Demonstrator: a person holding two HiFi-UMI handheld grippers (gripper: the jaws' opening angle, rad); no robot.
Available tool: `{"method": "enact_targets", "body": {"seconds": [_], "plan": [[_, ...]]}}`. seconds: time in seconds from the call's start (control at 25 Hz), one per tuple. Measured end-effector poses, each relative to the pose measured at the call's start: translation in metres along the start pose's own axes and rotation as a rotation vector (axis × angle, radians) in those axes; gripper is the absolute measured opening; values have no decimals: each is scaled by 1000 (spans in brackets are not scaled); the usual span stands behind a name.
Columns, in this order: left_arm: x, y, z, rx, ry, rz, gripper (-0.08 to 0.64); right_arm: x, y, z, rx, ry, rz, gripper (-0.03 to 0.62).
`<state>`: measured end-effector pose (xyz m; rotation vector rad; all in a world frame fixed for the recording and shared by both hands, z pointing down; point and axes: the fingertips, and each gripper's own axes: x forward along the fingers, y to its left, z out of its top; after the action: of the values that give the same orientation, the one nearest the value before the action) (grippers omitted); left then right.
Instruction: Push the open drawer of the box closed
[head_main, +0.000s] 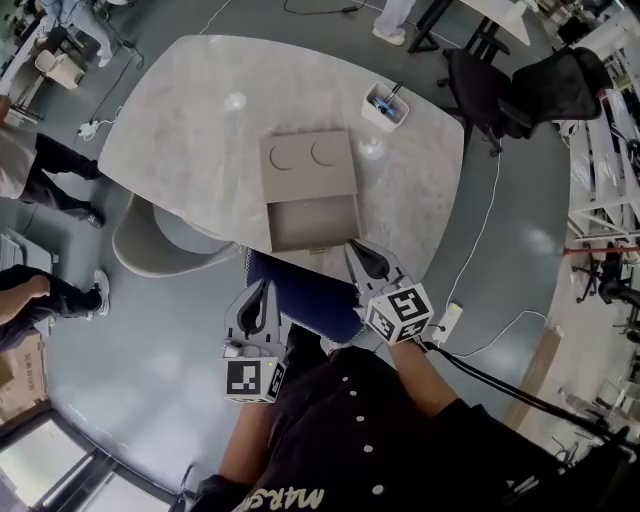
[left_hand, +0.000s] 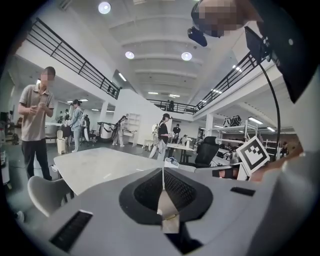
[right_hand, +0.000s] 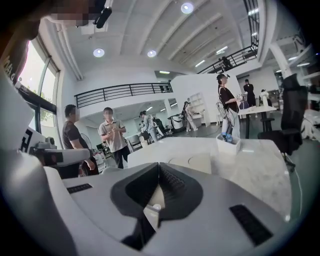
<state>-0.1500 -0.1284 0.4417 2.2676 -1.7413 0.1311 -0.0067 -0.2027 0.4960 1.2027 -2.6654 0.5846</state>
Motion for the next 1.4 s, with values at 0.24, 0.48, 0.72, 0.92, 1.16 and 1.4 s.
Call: {"method": "enact_targets", "body": {"seconds": [0.24, 0.48, 0.72, 0.92, 1.16, 1.4], "plan": [[26, 7, -37, -33, 64, -21, 18, 40, -18, -70, 84, 144, -10, -2], [36, 11, -64, -59, 99, -37, 18, 59, -16, -138, 176, 286, 9, 0], [43, 14, -81, -72, 119, -51, 17, 73, -15, -181, 230, 415, 13, 128], [47, 16, -90, -84, 134, -49, 17, 82, -21, -196, 207, 482, -46, 159], [53, 20, -96, -92, 150, -44, 18, 90, -23, -206, 215, 528, -58, 160], [54, 25, -102, -100, 168, -34, 18, 92, -20, -207, 214, 529, -32, 133]]}}
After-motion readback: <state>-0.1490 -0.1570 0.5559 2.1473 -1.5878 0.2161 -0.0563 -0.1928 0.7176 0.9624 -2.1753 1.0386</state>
